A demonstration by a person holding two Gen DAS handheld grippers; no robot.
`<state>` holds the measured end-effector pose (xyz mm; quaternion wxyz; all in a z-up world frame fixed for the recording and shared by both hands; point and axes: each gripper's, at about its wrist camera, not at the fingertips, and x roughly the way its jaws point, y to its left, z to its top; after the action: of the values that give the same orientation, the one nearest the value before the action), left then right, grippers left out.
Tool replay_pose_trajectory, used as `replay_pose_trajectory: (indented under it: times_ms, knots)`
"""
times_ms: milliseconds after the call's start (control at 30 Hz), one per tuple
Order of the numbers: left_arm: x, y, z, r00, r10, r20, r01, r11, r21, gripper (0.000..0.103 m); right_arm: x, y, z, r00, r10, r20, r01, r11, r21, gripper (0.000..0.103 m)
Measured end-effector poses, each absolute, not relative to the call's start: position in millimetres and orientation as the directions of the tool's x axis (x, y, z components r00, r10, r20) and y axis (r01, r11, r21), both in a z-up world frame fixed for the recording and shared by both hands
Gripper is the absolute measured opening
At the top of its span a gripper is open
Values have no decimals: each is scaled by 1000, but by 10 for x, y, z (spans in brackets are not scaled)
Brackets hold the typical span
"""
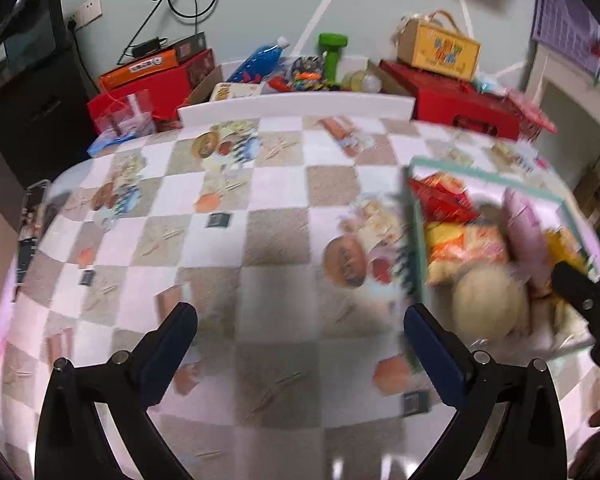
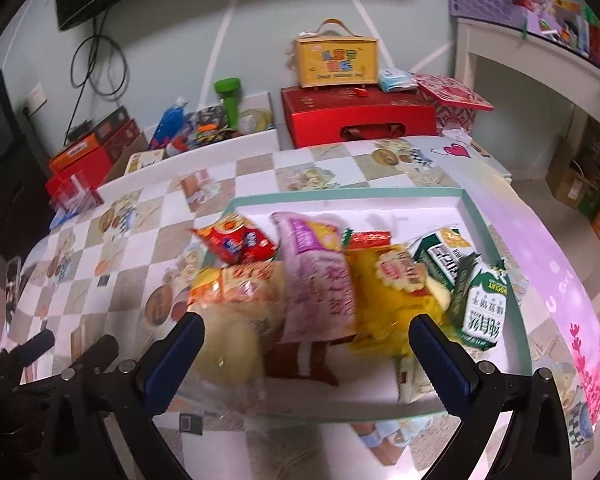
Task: Organize snacks
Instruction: 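Withdraw both open tools away from the filled tray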
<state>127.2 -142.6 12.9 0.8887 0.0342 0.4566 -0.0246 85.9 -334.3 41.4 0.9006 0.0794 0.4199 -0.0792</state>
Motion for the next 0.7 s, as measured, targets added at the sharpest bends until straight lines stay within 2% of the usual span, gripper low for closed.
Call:
replay_pose_trajectory:
  times_ms: [100, 167, 333, 700]
  knots:
    - [1178, -1360, 115, 596, 75, -799, 33, 993, 117, 103, 782, -3253, 378, 624, -68, -779, 199, 977, 74, 103]
    - [1118, -1276, 94, 592, 98, -800, 8, 992, 128, 103, 746, -3216, 346, 614, -67, -786, 198, 978, 71, 103]
    - [956, -1101, -29, 555, 45, -831, -5, 999, 50, 103, 591, -3160, 230, 582, -56, -811, 196, 978, 73, 103]
    - [842, -1055, -175, 519, 52, -853, -28, 999, 44, 103, 409, -3187, -5, 529, -39, -848, 215, 973, 88, 103]
